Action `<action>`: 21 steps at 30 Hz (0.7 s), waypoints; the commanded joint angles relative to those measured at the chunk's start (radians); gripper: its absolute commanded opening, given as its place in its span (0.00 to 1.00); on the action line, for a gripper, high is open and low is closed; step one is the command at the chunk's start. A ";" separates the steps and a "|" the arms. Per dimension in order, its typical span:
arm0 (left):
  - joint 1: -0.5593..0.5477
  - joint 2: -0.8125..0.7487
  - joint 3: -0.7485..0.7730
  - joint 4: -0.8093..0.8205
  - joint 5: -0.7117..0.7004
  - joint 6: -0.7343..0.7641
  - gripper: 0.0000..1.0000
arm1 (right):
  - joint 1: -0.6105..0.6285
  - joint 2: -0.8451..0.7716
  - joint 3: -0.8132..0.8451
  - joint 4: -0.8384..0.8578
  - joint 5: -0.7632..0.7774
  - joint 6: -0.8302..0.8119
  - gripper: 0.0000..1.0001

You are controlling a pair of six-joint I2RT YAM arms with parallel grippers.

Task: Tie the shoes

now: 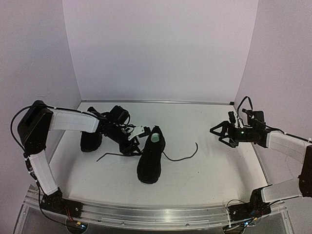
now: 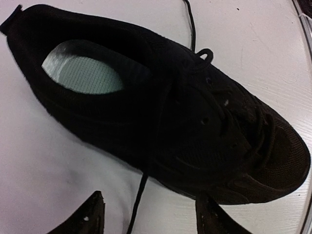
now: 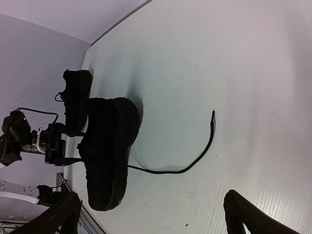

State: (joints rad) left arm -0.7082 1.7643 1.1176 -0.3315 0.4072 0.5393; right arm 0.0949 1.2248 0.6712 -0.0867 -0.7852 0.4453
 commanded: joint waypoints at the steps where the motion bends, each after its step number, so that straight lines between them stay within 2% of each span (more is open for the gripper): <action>1: 0.012 0.081 0.116 -0.088 0.075 0.169 0.58 | -0.001 -0.006 -0.002 0.060 -0.085 -0.009 0.98; 8: 0.029 0.131 0.177 -0.127 0.121 0.226 0.37 | 0.000 -0.004 -0.010 0.061 -0.100 -0.014 0.98; 13: 0.031 0.169 0.212 -0.165 0.129 0.257 0.27 | -0.001 0.017 -0.002 0.063 -0.110 -0.016 0.98; 21: 0.037 0.213 0.266 -0.192 0.140 0.273 0.26 | -0.001 0.027 0.001 0.065 -0.114 -0.014 0.98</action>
State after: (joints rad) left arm -0.6789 1.9507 1.3199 -0.4888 0.5169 0.7819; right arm 0.0948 1.2510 0.6670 -0.0528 -0.8840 0.4438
